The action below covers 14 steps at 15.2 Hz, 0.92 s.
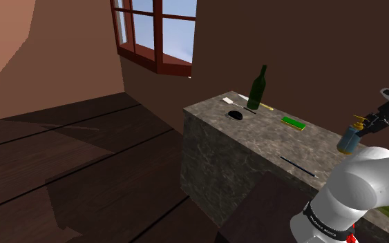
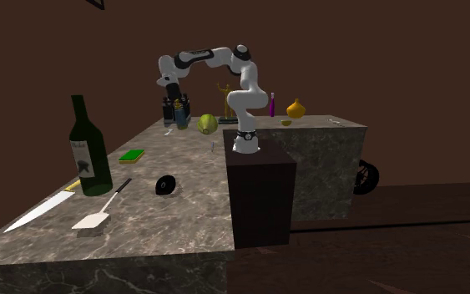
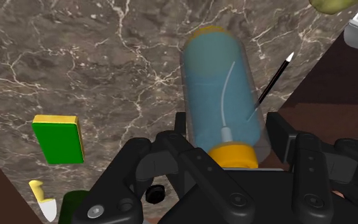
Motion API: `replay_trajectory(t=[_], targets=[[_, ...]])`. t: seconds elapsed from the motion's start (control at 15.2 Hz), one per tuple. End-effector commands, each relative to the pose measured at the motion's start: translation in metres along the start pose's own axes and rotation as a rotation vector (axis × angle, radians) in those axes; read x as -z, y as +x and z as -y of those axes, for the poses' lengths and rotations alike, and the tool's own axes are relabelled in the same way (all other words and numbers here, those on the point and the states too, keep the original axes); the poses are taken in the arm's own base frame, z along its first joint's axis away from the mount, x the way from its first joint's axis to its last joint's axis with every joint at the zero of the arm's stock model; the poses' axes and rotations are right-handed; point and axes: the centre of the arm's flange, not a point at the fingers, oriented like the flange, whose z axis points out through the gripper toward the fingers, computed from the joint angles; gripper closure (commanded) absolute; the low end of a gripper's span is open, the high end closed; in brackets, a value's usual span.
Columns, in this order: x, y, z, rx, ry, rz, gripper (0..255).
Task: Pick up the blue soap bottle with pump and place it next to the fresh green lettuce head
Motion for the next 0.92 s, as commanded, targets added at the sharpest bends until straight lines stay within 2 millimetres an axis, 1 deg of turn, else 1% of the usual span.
replay_trajectory(t=[0.0, 0.79, 0.86], targets=[[-0.011, -0.005, -0.002, 0.000, 0.000, 0.000, 255], [-0.068, -0.033, -0.013, 0.000, 0.000, 0.000, 255], [-0.068, -0.033, -0.013, 0.000, 0.000, 0.000, 255]])
